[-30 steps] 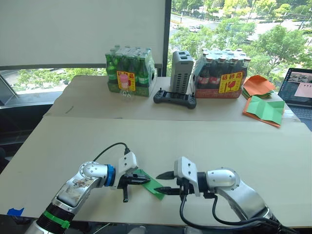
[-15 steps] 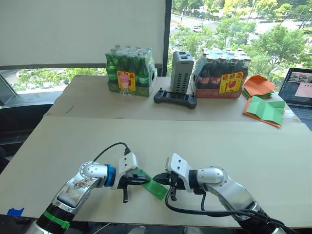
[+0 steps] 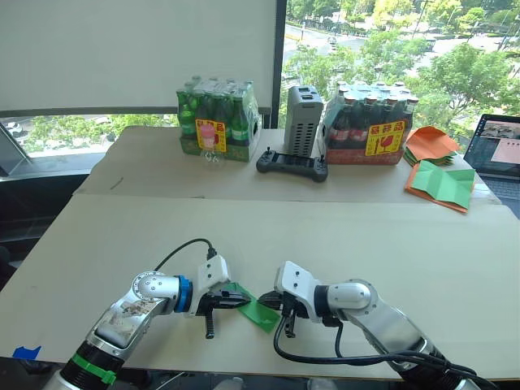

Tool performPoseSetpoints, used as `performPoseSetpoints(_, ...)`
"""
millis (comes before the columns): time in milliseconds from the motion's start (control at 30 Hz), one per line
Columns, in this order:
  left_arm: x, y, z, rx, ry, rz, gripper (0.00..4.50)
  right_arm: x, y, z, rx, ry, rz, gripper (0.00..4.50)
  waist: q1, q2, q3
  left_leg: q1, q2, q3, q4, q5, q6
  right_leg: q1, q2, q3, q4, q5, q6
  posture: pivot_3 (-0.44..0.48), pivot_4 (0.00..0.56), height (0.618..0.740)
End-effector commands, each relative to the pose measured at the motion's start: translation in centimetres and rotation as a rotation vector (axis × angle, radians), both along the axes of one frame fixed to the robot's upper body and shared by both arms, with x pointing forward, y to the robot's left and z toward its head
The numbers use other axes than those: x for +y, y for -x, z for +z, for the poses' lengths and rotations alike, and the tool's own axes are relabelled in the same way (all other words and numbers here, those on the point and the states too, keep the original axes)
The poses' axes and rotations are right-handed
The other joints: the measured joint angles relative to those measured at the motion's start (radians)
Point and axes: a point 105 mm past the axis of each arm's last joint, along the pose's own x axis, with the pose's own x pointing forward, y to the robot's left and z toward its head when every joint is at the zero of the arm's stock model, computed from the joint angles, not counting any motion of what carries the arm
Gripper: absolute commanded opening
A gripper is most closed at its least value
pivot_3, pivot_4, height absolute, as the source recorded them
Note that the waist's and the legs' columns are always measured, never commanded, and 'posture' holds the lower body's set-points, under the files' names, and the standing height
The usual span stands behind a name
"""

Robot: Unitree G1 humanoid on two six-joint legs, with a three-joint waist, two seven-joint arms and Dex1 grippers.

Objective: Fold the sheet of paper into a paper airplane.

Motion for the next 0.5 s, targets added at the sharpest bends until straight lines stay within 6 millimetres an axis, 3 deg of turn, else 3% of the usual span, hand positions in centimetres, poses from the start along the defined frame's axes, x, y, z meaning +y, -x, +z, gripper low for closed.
performPoseSetpoints(33, 0.3, 0.1, 0.1, -0.013, -0.016, 0.003, 0.00, -1.4, 1.3, -2.8, 0.113, 0.099, -0.013, 0.02, 0.001, 0.000, 0.000, 0.000, 0.000, 0.000, 0.000, 0.000, 0.000, 0.000, 0.000, 0.000, 0.000, 0.000, 0.000, 0.000, 0.150, 0.675)
performPoseSetpoints(500, 0.4, 0.2, -0.1, -0.013, -0.028, 0.001, 0.00, -3.0, 2.9, -3.7, 0.158, 0.178, 0.015, 0.02, 0.003, 0.000, 0.000, 0.003, 0.000, 0.000, 0.000, -0.001, 0.002, 0.005, 0.000, -0.001, -0.003, 0.000, 0.000, 0.000, 0.150, 0.675)
